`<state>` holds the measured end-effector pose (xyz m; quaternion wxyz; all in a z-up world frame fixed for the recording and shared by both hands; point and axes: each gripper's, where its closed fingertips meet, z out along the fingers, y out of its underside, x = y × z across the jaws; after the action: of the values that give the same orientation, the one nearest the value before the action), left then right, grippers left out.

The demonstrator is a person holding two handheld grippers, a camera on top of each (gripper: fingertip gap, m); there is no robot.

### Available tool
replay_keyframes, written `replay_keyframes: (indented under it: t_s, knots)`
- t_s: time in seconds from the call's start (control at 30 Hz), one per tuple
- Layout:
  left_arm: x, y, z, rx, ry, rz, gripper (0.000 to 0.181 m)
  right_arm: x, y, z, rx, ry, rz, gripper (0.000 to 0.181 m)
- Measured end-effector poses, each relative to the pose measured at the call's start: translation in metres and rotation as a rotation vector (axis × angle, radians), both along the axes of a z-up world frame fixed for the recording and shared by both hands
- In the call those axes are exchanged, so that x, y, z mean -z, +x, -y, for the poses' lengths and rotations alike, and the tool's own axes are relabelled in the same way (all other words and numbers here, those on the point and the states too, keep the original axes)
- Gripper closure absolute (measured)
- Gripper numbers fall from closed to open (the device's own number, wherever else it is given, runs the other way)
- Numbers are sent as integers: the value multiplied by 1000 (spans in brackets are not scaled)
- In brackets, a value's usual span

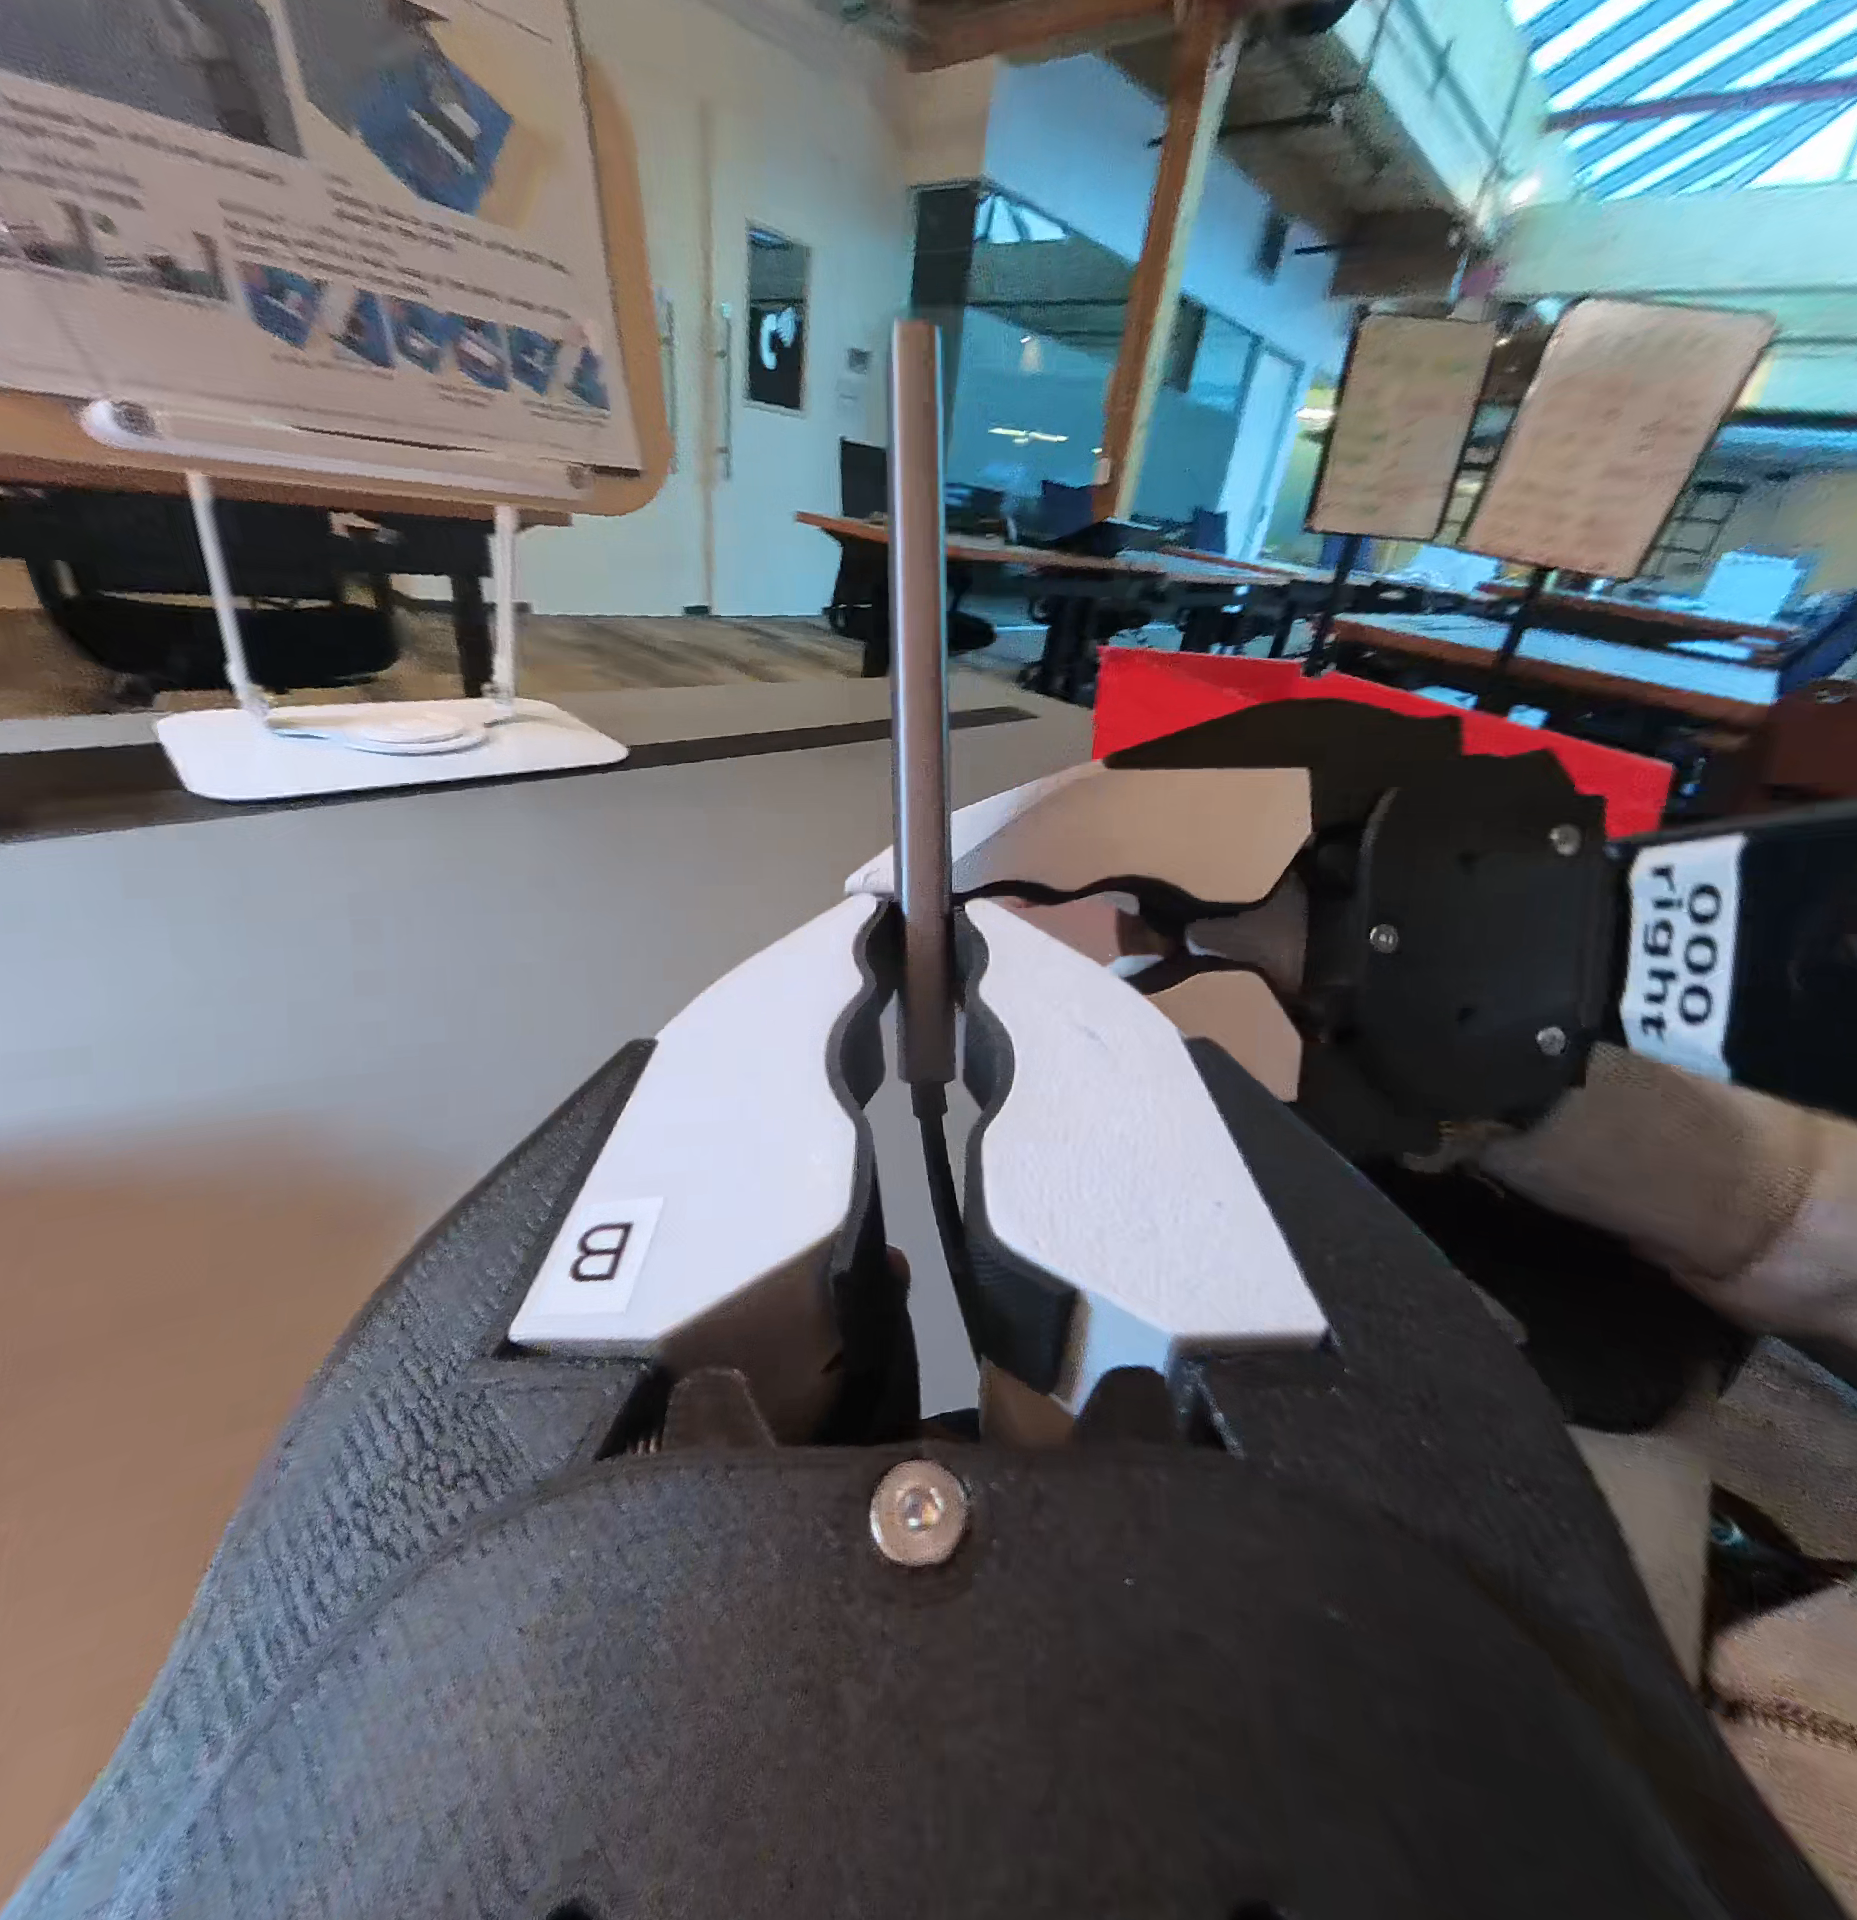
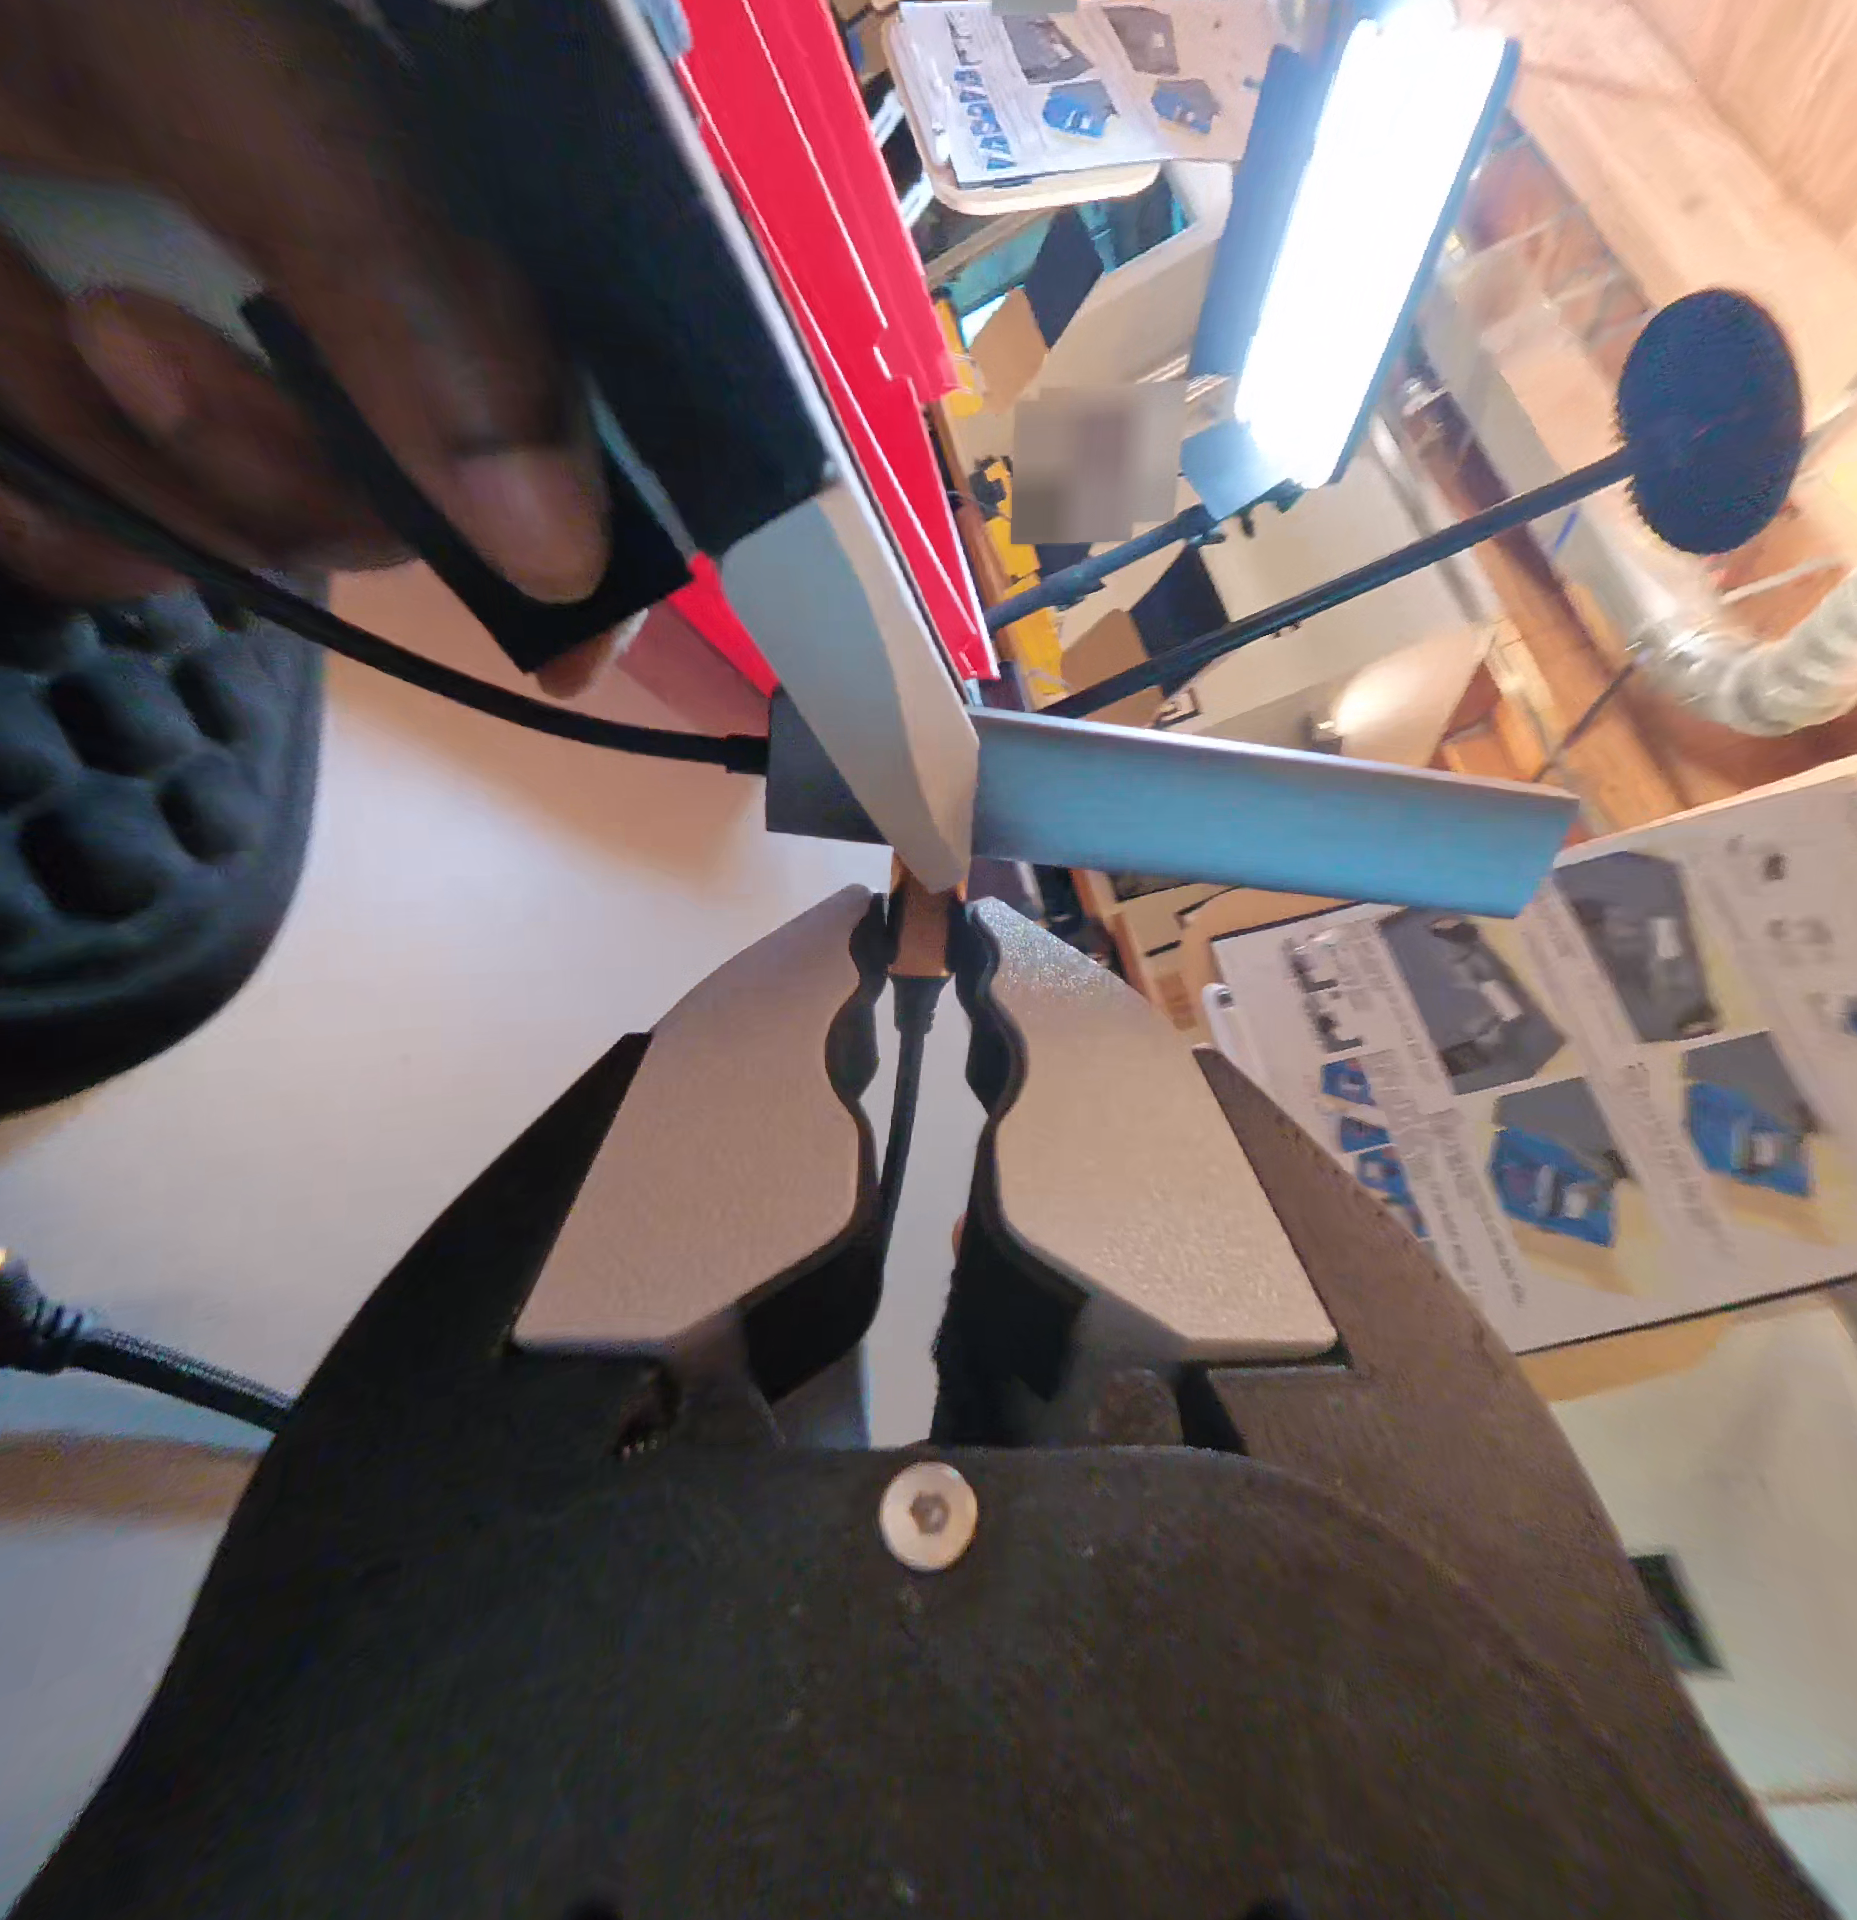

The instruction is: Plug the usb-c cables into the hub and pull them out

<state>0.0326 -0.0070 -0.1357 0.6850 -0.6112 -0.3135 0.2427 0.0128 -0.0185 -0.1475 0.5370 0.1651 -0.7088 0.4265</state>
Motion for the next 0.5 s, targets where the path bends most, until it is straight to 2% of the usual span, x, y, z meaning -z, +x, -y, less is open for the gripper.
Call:
replay_keyframes:
  t_s: [0.1, 0.13, 0.17, 0.2, 0.23, 0.27, 0.3, 0.33, 0.4, 0.47, 0.5]
  knots:
    - [-1, -2, 2, -25, -2, -6, 172, -3, -4, 2, 7, 3, -55, 168]
    - [-1, -1, 2, -35, -23, -19, 171, 1, -26, -13, 147, 32, -43, 169]
    - [-23, 11, 9, -23, 60, -147, 172, 18, -69, -54, 405, 143, -2, 169]
    - [-37, 13, 28, -84, 127, -196, 172, 20, -92, -91, 520, 130, 34, 169]
    - [-36, 7, 44, -123, 142, -180, 172, -11, -83, -94, 408, -96, 63, 170]
    - [-27, -3, 50, -131, 170, -124, 172, -48, -57, -77, 206, -340, 136, 170]
    - [-23, -6, 44, -88, 209, -75, 172, -71, -38, -63, 86, -471, 164, 169]
    - [-27, -4, 36, -57, 204, -91, 172, -75, -29, -49, 27, -510, 169, 170]
    - [-24, -3, 26, -46, 132, -115, 172, -58, -26, -29, 21, -430, 189, 169]
    - [-25, 0, 26, -23, 149, -120, 172, -60, -24, -35, -3, -433, 175, 169]
    - [-27, 2, 27, -11, 166, -124, 171, -60, -28, -44, -9, -491, 243, 169]
